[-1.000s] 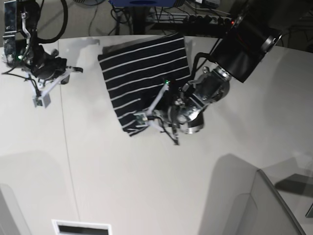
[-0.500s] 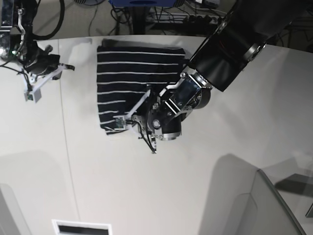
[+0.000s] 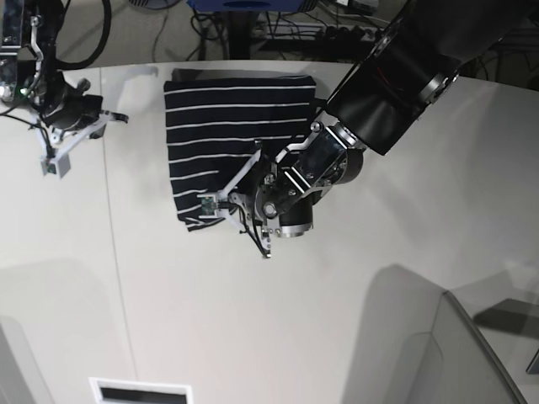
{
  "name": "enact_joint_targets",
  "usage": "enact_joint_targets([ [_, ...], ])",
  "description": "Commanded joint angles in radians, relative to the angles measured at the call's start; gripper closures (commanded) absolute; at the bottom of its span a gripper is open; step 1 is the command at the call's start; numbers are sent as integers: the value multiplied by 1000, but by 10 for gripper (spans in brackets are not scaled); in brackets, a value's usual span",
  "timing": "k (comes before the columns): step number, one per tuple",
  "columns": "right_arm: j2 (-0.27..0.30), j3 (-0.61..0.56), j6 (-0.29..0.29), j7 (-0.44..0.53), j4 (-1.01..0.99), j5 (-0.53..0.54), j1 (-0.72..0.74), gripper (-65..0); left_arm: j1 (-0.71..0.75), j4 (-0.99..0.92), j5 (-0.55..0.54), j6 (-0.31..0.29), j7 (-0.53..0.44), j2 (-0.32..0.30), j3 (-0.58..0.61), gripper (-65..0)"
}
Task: Layout the t-shirt on the table in an organized manner, then fold the t-shirt properly
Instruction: 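Square the folded bundle on the table with both grippers and release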
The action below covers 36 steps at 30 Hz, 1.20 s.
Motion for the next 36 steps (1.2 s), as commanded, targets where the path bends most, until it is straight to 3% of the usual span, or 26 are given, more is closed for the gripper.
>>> enact_joint_targets([
  [1,10,8,2,14,16,10,7,-2,-27,13,8,6,-3,8,-2,0],
  [4,10,6,2,14,16,10,7,-2,-30,22,8,6,-3,8,-8,0],
  [9,10,3,2,14,16,10,7,-2,-50,41,8,6,46,8,-3,-323],
  [12,10,1,2,14,16,10,7,-2,-50,108,9,6,49,5,-8,-433],
  [15,10,0,2,14,16,10,13,-2,-51,173,9,6,49,-21,-13,-466],
  [20,10,-2,3,13,24,12,10,-2,-45,344,-2,6,122,-50,-68,-462],
  [22,-2,-2,23,13,52,12,5,-2,-19,444,-3,6,161,-55,-131,-423],
  [23,-8,-3,51,13,72,12,1,-2,13,489,-3,6,172,-63,-168,-372],
  [26,-31,-3,165,14,156,12,-25,-2,146,613,-3,6,175,-84,-267,-56],
  [27,-45,-5,203,13,181,12,-30,-2,199,639,-3,6,174,-92,-293,0],
  [31,-60,-92,297,10,219,10,-39,-2,418,697,-3,6,92,-116,-366,0],
  [33,-60,-170,307,13,211,6,-38,-2,521,704,-3,6,-1,-121,-405,0],
  [36,-59,-242,306,14,184,6,-24,-2,605,696,-3,6,-63,-119,-441,0],
])
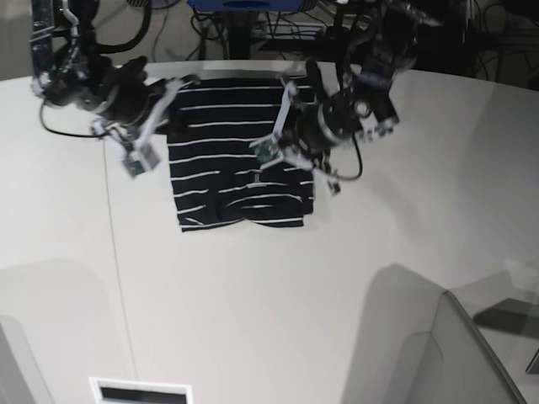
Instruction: Layout the t-shirt on the table in an organized manner, then fold the t-shirt properly
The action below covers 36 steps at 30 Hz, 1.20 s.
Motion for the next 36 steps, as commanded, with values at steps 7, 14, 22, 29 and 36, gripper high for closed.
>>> enact_joint_targets([
  [7,3,-26,5,95,-172,8,37,-2,32,-46,-59,7,-22,-4,-9,0],
  [14,9,-26,8,246,-365,8,45,-2,24,-164,-80,7,-26,-4,-7,0],
  [22,11,-20,8,267,-284,8,13,-2,4,-63,-82,7,-20,0,-18,0],
  [29,106,6,-33,264,-2,8,-116,-2,84,175,-82,7,-22,-1,-236,0],
  [36,164,159,-78,264,29,8,-311,-2,275,200,-80,7,-25,-52,-440,0],
])
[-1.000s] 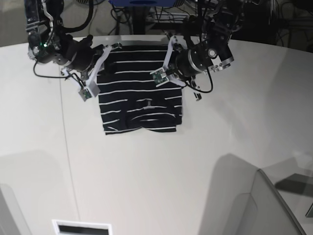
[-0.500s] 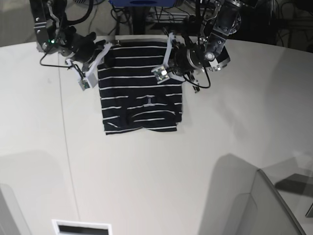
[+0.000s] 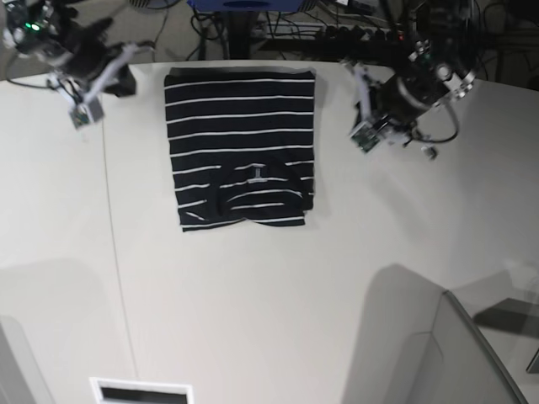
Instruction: Layout the t-shirt on the table in an organized manner, then fold the t-shirt properly
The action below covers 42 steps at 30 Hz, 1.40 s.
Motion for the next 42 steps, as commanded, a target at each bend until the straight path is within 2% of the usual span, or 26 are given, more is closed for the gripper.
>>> enact_joint_targets([
  [1,8,15,12,14,23,13,-42,-2,42,19,-3,6,-9,-24,-15,0],
  [4,14,31,12,14,20,13,-134,-2,149,19,-3,6,-9,-59,-21,0],
  [7,8,21,12,16,0,13,-200,-2,246,10,-5,6,-9,-67,-21,0],
  [9,-1,-15,12,19,-32,11,-212,-2,281,6,-9,6,-9,-65,-14,0],
  [11,-9,-66,12,20,-95,-9,-203,-2,298,-19,-63,6,-9,-67,-11,0],
  [14,-15,-203,7,20,-233,-129,-136,-2,306,-65,-166,6,-9,-68,-11,0],
  [18,-82,-356,7,28,-534,-304,4,-2,286,-208,-177,6,-35,-44,-9,0],
  [20,-133,-388,7,82,-747,-366,94,-2,250,-361,-177,6,-129,-33,-9,0],
  [22,-171,-391,7,175,-982,-400,193,-3,200,-550,-177,6,-221,-32,3,0],
  [25,-213,-391,7,378,-1413,-399,374,-3,37,-920,-177,6,-338,-70,106,0],
  [27,-217,-391,7,553,-1662,-399,475,-5,-89,-1176,-178,66,-434,-79,175,0],
  [29,-217,-391,7,720,-1820,-399,546,-6,-202,-1435,-178,125,-563,-75,247,0],
  [32,-205,-391,5,889,-1886,-399,582,-6,-359,-1833,-178,202,-853,-16,391,0],
  [34,-185,-391,5,901,-1875,-399,585,-8,-399,-1938,-180,258,-1007,19,459,0],
  [36,-185,-391,5,901,-1854,-399,585,-8,-402,-1938,-186,292,-1083,39,497,0],
  [42,-208,-388,4,904,-1845,-397,584,-8,-389,-1860,-186,344,-1073,51,487,0],
])
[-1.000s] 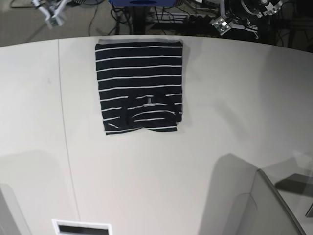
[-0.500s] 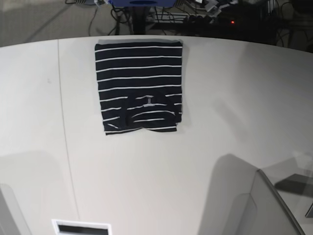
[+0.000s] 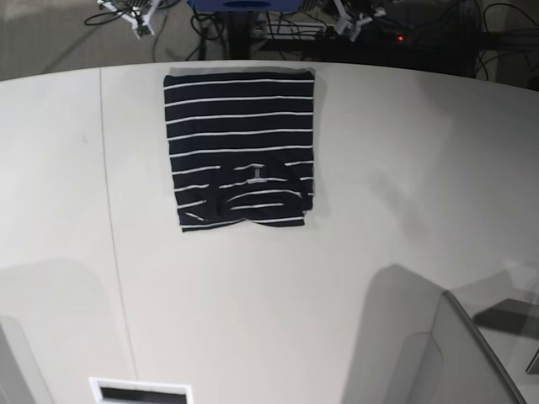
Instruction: Layout the t-shirt on the table in an organized manner, then fold the t-shirt properly
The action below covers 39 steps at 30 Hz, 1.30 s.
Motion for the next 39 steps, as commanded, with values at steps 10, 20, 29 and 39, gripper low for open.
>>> enact_joint_targets([
  [10,-76,3,8,9,2,102,-7,-8,-21,1,8,73,-9,-9,12,0],
  [20,-73,0,8,9,2,178,-2,-8,-61,4,10,73,-13,-43,12,0],
  [29,-70,0,8,9,2,176,14,-8,-81,10,10,73,-15,-37,10,0],
  [39,-56,-2,8,9,2,173,41,-8,-55,8,10,73,-16,-37,12,0],
])
